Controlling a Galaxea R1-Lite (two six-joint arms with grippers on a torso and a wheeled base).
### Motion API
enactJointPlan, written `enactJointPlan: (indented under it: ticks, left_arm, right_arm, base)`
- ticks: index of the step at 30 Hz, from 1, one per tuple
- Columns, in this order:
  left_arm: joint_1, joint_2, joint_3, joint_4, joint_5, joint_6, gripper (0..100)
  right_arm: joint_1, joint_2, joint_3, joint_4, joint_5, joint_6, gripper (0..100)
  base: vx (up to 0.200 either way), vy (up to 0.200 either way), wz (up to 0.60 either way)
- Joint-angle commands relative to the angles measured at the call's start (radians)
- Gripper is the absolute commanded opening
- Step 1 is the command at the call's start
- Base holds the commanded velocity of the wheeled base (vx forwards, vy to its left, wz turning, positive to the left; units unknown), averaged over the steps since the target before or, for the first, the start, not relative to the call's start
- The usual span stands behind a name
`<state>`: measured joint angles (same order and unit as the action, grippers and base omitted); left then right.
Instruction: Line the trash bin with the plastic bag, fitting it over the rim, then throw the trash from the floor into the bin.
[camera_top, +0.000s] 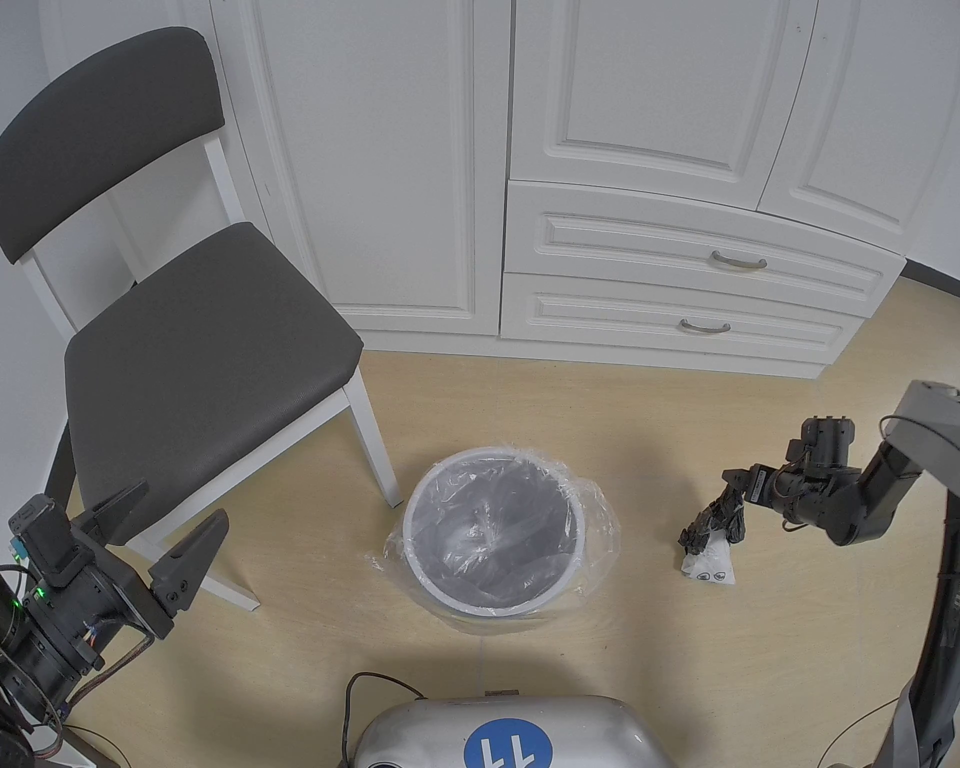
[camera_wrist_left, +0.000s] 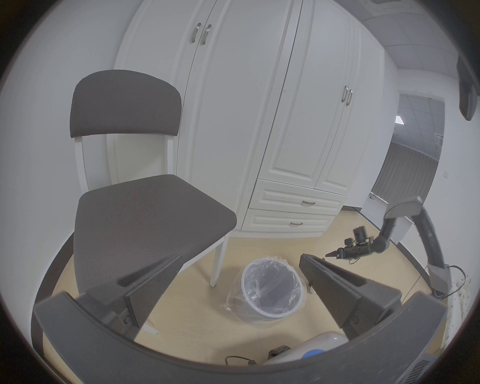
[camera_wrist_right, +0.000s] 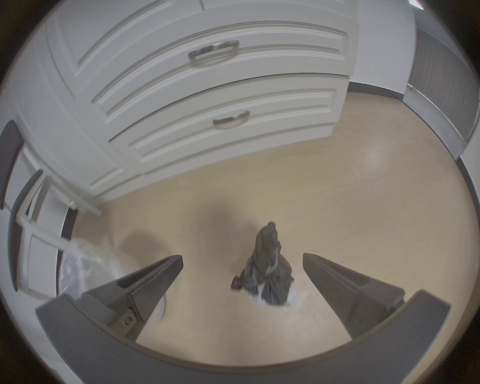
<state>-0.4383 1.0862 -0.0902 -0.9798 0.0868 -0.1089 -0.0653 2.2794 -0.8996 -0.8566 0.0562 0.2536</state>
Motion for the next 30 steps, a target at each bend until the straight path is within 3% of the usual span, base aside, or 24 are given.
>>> enactJointPlan:
  ticks: [1, 9, 19, 30]
  left_arm:
    - [0.001, -0.029, -0.026, 0.009, 0.002, 0.011, 100]
    - [0.003, -0.045, -0.04, 0.006, 0.007, 0.038, 100]
    - [0.009, -0.048, -0.062, 0.0, 0.05, 0.043, 100]
    - [0.01, -0.046, -0.068, 0.003, 0.05, 0.043, 100]
  right_arm:
    - [-0.011, 0.322, -0.127, -0.19, -0.035, 0.102, 100]
    - [-0.016, 0.331, -0.202, -0.128, -0.035, 0.11, 100]
    - [-0.011, 0.361, -0.501, 0.306, -0.03, 0.266, 100]
    - [0.027, 0.493, -0.682, 0.366, -0.049, 0.239, 100]
  base:
    - [0.0, 0.0, 0.0]
    - [0.0, 0.0, 0.0]
    - [0.0, 0.0, 0.0]
    - [0.0, 0.0, 0.0]
